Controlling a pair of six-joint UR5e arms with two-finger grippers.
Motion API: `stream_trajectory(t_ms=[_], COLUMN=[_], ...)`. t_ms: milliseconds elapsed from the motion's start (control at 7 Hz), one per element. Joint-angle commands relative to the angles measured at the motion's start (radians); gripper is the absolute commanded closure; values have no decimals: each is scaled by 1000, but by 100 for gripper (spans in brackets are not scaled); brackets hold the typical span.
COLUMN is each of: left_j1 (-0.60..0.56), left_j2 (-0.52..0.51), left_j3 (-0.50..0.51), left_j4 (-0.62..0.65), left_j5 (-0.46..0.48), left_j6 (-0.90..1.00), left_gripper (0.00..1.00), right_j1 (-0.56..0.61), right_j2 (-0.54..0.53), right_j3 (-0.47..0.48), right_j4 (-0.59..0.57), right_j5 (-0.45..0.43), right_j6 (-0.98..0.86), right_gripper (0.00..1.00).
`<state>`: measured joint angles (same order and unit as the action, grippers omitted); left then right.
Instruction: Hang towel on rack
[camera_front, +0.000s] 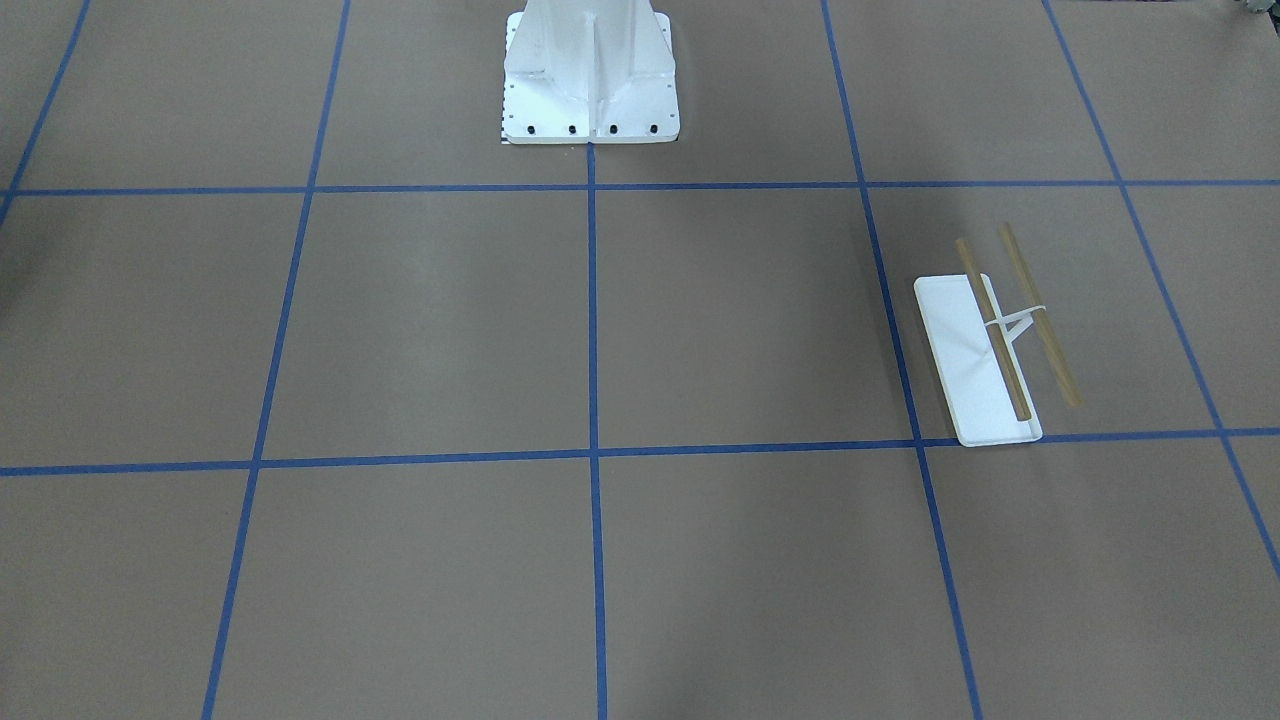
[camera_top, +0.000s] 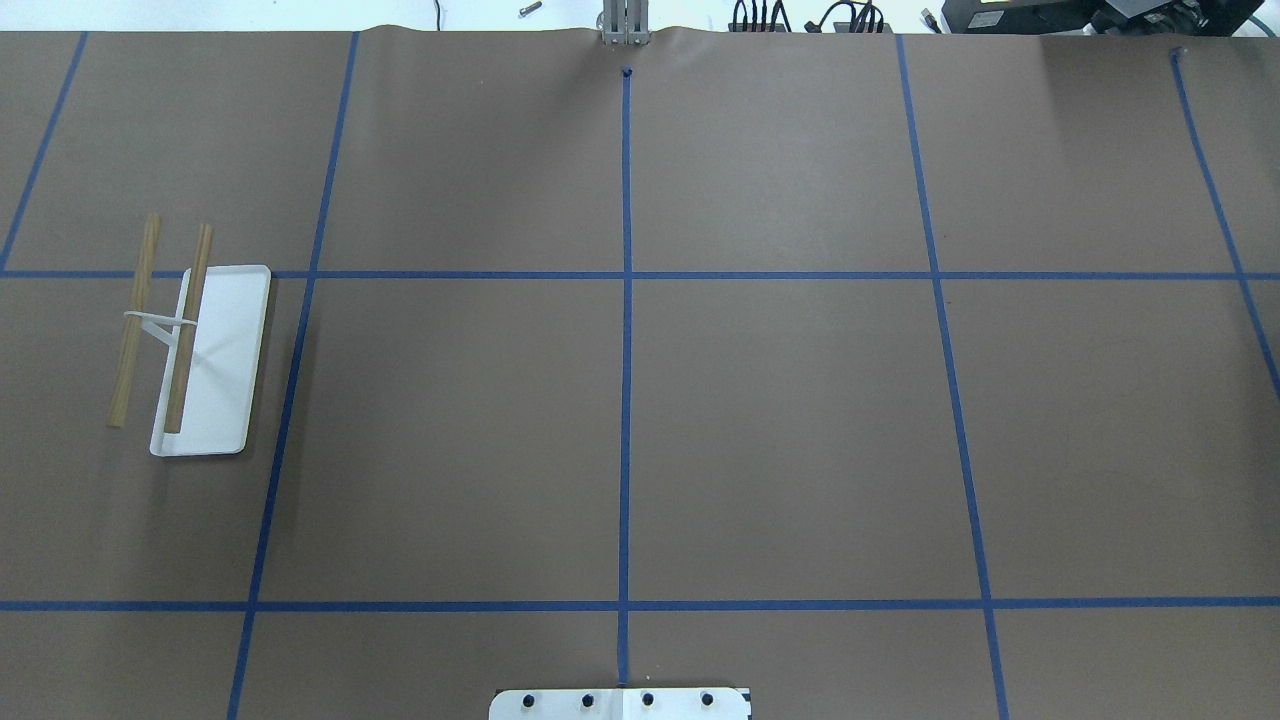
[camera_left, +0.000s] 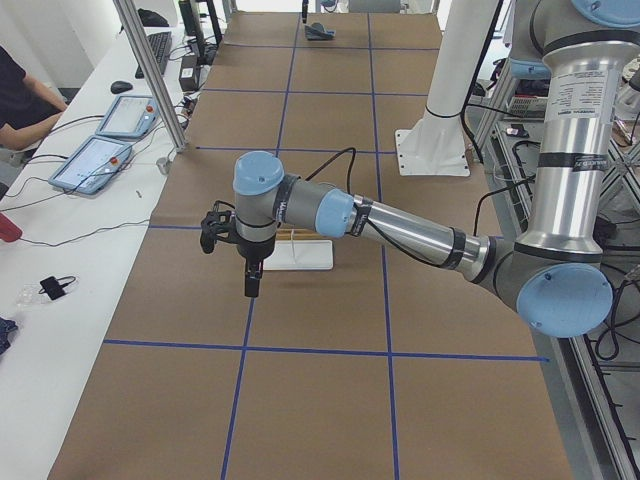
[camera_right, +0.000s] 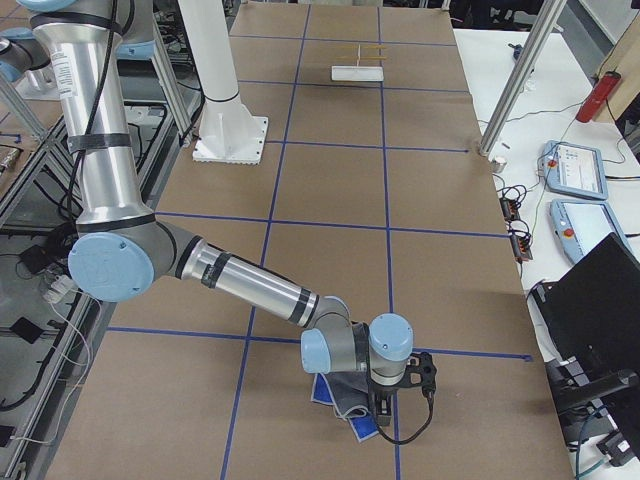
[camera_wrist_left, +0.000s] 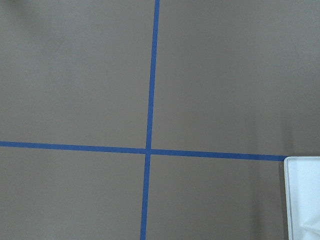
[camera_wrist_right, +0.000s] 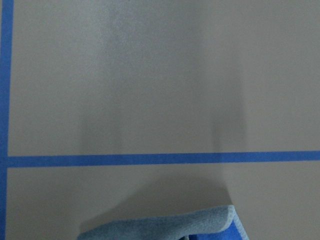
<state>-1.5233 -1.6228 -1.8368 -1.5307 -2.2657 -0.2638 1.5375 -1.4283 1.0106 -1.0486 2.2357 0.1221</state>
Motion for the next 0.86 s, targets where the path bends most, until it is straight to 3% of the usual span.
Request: stream_trajectory(t_ms=[0,429,571,714], left_j1=[0,0,0,0], left_j2=[-6,-11,-11,-19], left_j3=[-2,-4,-5,-5], left_j4=[1,1,0,1], left_j5=[0,0,0,0], left_j6=[0,0,-2,-2], left_gripper=[2,2,2,2], right_j1=[0,-8,-11,-19], right_j2=[2,2,2,2], right_j3=[-43,-69,-69,-67], right_j4=[4,4,4,6], right_j5=[44,47,50,51], right_j6=[13,13,13,14], right_gripper=[0,2,14,42])
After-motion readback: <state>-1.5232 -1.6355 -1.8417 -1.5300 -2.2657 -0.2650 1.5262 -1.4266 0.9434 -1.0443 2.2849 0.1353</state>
